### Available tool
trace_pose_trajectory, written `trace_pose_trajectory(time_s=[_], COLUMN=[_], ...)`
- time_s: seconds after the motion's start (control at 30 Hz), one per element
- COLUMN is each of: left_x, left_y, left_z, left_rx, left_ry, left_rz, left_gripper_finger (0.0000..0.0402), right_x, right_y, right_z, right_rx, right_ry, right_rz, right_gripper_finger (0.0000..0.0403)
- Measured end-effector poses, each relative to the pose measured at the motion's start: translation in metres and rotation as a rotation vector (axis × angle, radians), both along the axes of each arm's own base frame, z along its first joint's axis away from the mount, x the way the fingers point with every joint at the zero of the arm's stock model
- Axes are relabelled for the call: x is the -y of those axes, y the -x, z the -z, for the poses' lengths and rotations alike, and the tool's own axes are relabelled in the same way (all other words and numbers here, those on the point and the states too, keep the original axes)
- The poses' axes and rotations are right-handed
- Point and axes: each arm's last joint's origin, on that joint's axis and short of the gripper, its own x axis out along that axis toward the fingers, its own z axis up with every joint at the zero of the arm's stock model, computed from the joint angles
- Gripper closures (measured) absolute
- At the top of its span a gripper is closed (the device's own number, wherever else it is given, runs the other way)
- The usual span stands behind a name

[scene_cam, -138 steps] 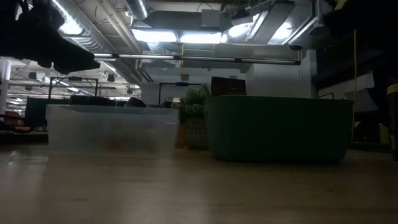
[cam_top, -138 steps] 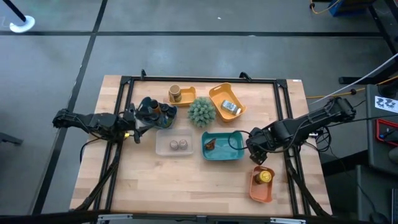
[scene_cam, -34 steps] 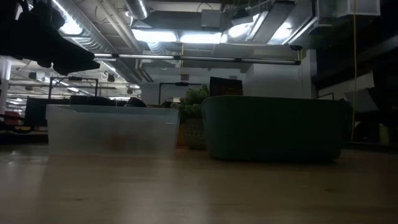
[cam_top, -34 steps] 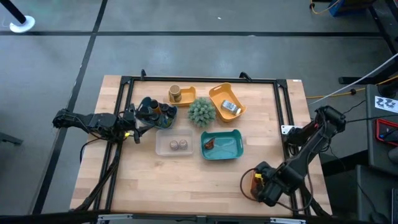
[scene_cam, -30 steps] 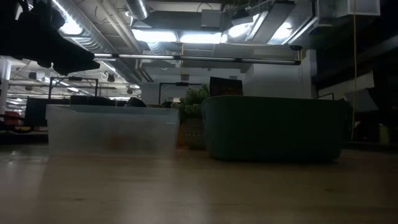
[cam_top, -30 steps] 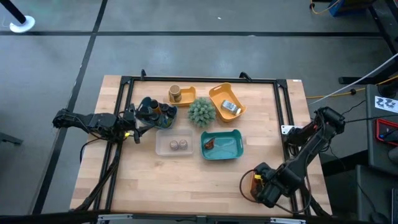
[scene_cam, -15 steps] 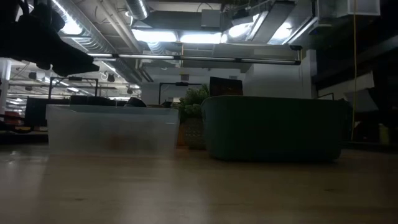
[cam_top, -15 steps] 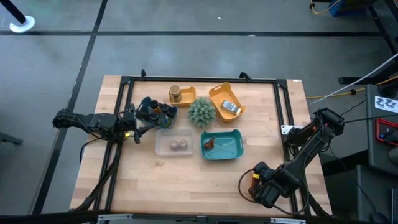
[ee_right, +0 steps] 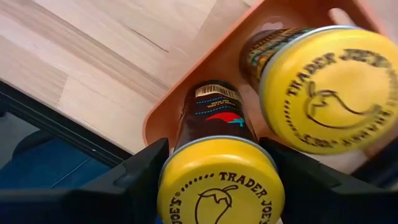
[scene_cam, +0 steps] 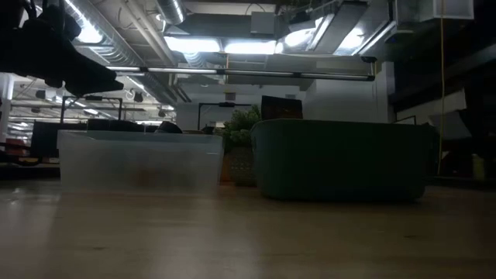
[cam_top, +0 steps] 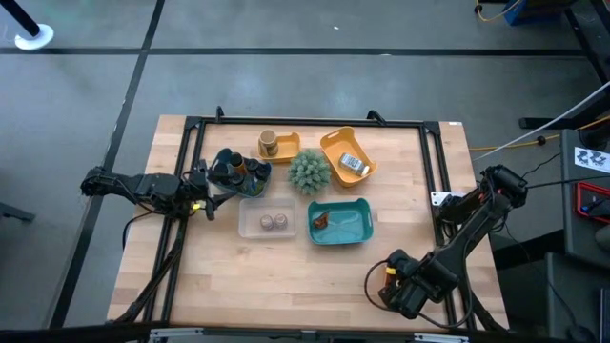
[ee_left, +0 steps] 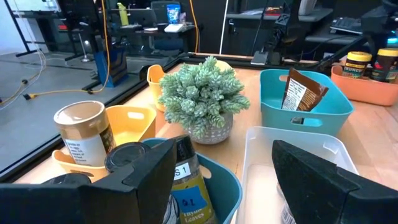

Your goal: Sort spices by type

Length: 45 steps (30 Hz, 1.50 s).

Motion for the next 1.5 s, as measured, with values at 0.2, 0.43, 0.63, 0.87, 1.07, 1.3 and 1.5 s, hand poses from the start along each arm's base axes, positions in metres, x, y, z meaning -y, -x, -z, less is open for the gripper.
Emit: trace_pose_trajectory(time_s=[0.2, 0.43, 0.63, 0.87, 1.07, 1.3, 1.5], left_x=[0.0000, 0.0000, 0.0000, 0.0000, 0.0000, 0.0002, 0.0001], left_y=[0.0000, 0.0000, 0.0000, 0.0000, 0.0000, -0.0009, -0.0005], left_z=[0.0000, -0.0001, 0.0000, 0.0000, -0.0002, -0.0062, -0.0030], left_rx=[0.000, 0.000, 0.000, 0.000, 0.001, 0.034, -0.008], left_ry=[0.000, 0.000, 0.000, -0.001, -0.001, -0.081, -0.111], left_rz=[0.000, 0.000, 0.000, 0.000, 0.000, 0.013, 0.018], left_gripper_finger=[0.0150, 0.0150, 0.0150, 0.0150, 0.0150, 0.0150, 0.0150], right_x=[0.0005, 0.0005, 0.0006, 0.0004, 0.0008, 0.0003, 0.0001], right_y=[0.0004, 0.0000, 0.0001, 0.0010, 0.0016, 0.0012, 0.0010], right_z=[0.0038, 0.0039, 0.0039, 0.0038, 0.0039, 0.0039, 0.0038], right_rx=[0.000, 0.010, 0.009, -0.013, -0.024, -0.013, -0.010], right_ry=[-0.001, 0.004, 0.005, -0.010, -0.008, -0.010, -0.012], right_rz=[0.000, -0.004, -0.005, -0.011, -0.013, -0.058, -0.062], right_gripper_finger=[0.0155, 0.0155, 0.0155, 0.0155, 0.0155, 0.0155, 0.0155])
